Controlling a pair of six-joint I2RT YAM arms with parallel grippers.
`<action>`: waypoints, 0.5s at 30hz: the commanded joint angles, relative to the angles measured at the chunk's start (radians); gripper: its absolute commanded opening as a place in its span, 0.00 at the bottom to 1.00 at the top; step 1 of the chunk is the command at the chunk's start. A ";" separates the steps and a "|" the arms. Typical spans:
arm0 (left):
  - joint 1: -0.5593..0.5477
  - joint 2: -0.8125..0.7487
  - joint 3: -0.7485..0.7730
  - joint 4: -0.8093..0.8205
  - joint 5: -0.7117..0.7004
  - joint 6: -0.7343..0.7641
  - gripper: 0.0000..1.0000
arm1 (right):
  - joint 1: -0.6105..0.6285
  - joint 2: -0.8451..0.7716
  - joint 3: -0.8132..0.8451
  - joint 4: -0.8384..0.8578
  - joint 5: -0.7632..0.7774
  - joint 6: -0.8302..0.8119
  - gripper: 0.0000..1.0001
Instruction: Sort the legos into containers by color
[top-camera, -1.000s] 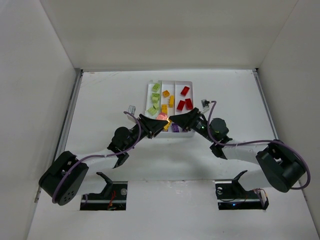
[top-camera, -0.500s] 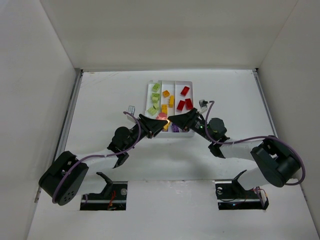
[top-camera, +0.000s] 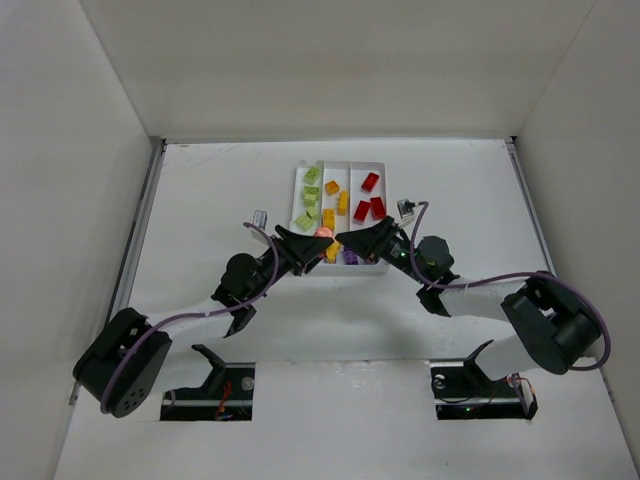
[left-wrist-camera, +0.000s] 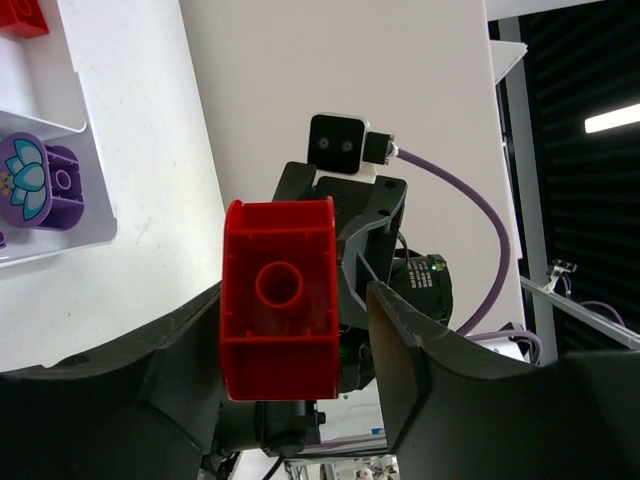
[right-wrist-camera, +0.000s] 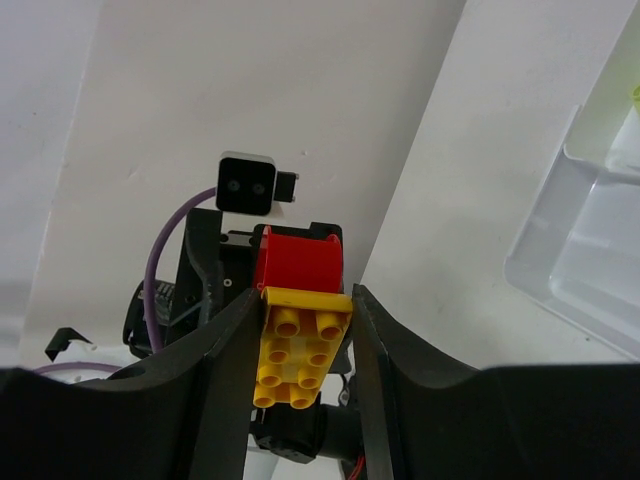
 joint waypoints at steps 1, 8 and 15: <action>0.004 -0.046 0.022 0.034 0.000 0.033 0.52 | -0.004 -0.012 0.003 0.099 -0.014 0.007 0.36; 0.017 -0.077 0.018 -0.008 -0.015 0.052 0.48 | -0.029 -0.023 -0.018 0.096 -0.024 0.008 0.36; 0.021 -0.076 0.025 -0.025 -0.019 0.066 0.34 | -0.047 -0.027 -0.034 0.098 -0.031 0.010 0.36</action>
